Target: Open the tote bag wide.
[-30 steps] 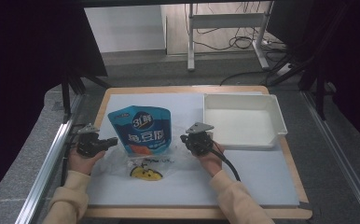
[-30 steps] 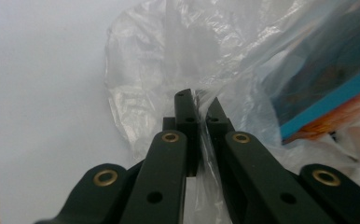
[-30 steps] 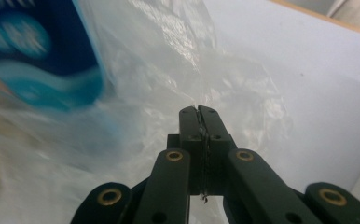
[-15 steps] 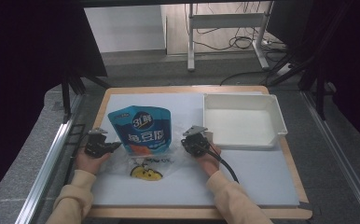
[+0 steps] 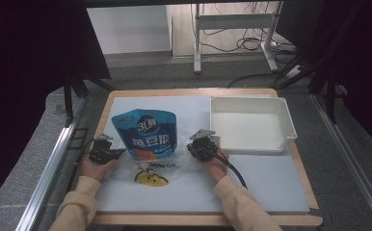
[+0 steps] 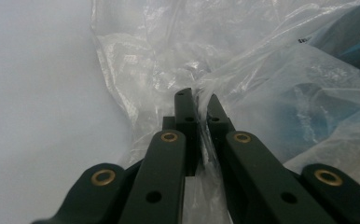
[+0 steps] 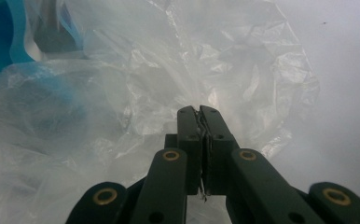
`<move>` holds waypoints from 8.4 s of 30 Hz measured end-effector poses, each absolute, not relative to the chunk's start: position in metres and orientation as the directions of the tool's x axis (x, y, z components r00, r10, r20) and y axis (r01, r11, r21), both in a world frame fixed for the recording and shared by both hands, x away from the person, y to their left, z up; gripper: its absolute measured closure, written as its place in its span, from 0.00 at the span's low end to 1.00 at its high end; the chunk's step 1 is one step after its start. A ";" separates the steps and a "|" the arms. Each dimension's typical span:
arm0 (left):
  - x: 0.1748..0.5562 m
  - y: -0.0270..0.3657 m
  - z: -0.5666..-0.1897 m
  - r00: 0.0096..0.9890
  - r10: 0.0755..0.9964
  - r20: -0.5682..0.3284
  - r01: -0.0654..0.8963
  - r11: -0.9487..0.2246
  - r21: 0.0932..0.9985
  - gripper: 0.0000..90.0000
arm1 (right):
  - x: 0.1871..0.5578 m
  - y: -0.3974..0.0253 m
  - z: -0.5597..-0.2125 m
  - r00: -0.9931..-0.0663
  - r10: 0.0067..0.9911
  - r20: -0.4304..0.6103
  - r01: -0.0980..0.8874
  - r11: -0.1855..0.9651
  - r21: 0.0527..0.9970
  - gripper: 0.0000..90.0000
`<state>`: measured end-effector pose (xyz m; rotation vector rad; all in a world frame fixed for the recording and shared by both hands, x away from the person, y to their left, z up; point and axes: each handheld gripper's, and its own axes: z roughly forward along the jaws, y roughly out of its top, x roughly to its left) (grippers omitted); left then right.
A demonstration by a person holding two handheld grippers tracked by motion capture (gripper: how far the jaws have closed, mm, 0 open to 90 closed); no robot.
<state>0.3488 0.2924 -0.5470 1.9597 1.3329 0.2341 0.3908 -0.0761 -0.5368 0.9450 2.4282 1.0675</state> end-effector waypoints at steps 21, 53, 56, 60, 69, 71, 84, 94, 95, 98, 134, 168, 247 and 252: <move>0.349 0.292 -0.547 0.442 0.863 -0.246 0.727 -0.183 0.662 0.98 | 0.343 -0.097 -0.460 -0.787 0.617 0.013 0.321 0.392 0.862 0.84; 0.348 0.291 -0.547 0.441 0.862 -0.249 0.727 -0.180 0.662 0.96 | 0.327 -0.047 -0.513 -0.899 0.426 0.106 0.339 0.519 0.785 0.98; 0.348 0.291 -0.547 0.440 0.863 -0.249 0.727 -0.179 0.662 0.96 | 0.334 -0.040 -0.502 -0.902 0.418 0.106 0.322 0.488 0.811 0.98; 0.348 0.291 -0.547 0.441 0.862 -0.248 0.726 -0.180 0.663 0.96 | 0.339 -0.021 -0.505 -0.925 0.367 0.095 0.291 0.527 0.799 0.98; 0.348 0.291 -0.548 0.442 0.862 -0.248 0.725 -0.181 0.665 0.96 | 0.339 -0.002 -0.534 -0.937 0.336 0.098 0.296 0.611 0.734 0.98; 0.348 0.291 -0.548 0.441 0.863 -0.247 0.725 -0.180 0.665 0.96 | 0.336 -0.001 -0.539 -0.938 0.330 0.111 0.303 0.620 0.724 0.99; 0.348 0.291 -0.547 0.443 0.862 -0.248 0.727 -0.183 0.662 0.96 | 0.317 0.000 -0.540 -0.945 0.295 0.139 0.302 0.629 0.716 0.99; 0.348 0.293 -0.548 0.436 0.858 -0.272 0.731 -0.162 0.663 0.96 | 0.325 0.020 -0.519 -0.935 0.338 0.108 0.289 0.549 0.784 0.98; 0.348 0.293 -0.548 0.437 0.858 -0.271 0.731 -0.163 0.663 0.96 | 0.326 0.024 -0.518 -0.933 0.342 0.110 0.293 0.547 0.784 0.99; 0.349 0.293 -0.549 0.436 0.857 -0.276 0.731 -0.158 0.664 0.96 | 0.330 0.037 -0.522 -0.931 0.351 0.101 0.295 0.562 0.773 0.98; 0.348 0.294 -0.549 0.433 0.856 -0.283 0.733 -0.152 0.663 0.95 | 0.323 0.081 -0.542 -0.940 0.328 0.089 0.288 0.628 0.723 0.99; 0.347 0.292 -0.549 0.422 0.865 -0.273 0.732 -0.148 0.665 0.95 | 0.354 -0.076 -0.536 -0.829 0.555 0.068 0.427 0.550 0.718 0.99; 0.258 0.297 -0.453 0.541 0.823 -0.175 0.479 -0.130 0.868 0.24 | 0.344 -0.101 -0.460 -0.826 0.560 0.057 0.309 0.365 0.878 0.54; 0.250 0.291 -0.448 0.578 0.785 -0.223 0.488 -0.114 0.865 0.25 | 0.343 -0.104 -0.455 -0.825 0.562 0.059 0.303 0.352 0.886 0.52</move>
